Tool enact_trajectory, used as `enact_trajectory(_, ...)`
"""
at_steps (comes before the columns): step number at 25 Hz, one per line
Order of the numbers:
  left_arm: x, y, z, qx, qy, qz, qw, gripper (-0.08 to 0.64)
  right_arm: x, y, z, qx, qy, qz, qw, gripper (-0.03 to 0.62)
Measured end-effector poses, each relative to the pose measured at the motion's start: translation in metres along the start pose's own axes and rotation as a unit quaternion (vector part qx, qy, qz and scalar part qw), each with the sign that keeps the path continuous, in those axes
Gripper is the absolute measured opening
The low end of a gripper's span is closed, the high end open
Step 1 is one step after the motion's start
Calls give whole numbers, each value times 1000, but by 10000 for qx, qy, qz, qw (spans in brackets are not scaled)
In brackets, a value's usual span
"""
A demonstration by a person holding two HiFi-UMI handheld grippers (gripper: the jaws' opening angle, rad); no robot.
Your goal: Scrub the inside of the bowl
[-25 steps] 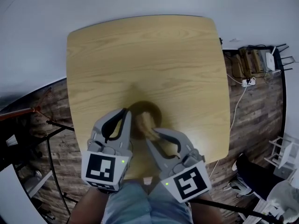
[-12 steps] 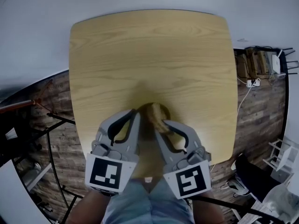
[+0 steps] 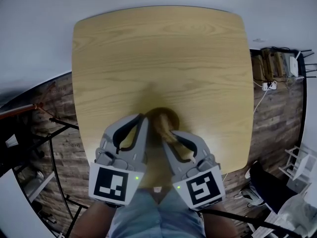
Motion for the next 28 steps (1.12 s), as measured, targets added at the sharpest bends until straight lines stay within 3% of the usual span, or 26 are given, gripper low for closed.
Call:
enact_trajectory(13, -1, -2, 6, 100, 96, 91, 9999, 35, -24, -13, -1, 302, 499, 710, 9958, 61)
enact_trajectory(23, -8, -3, 2, 113, 251, 243, 9993, 34, -19, -44, 4, 763, 598, 489, 9941, 61)
enact_trajectory(28, 6, -5, 5, 124, 235, 65, 9996, 34, -8, -50, 12, 971, 566, 208, 9934, 61)
Point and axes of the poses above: the fingertips, and each gripper's own axes: y forward along the fingers, x to its right, z out of its top, the point moved 6 cm from there along -y, backward along the fingers, and after that the axes turned 4 degrees about y, right-handed, at the moved point
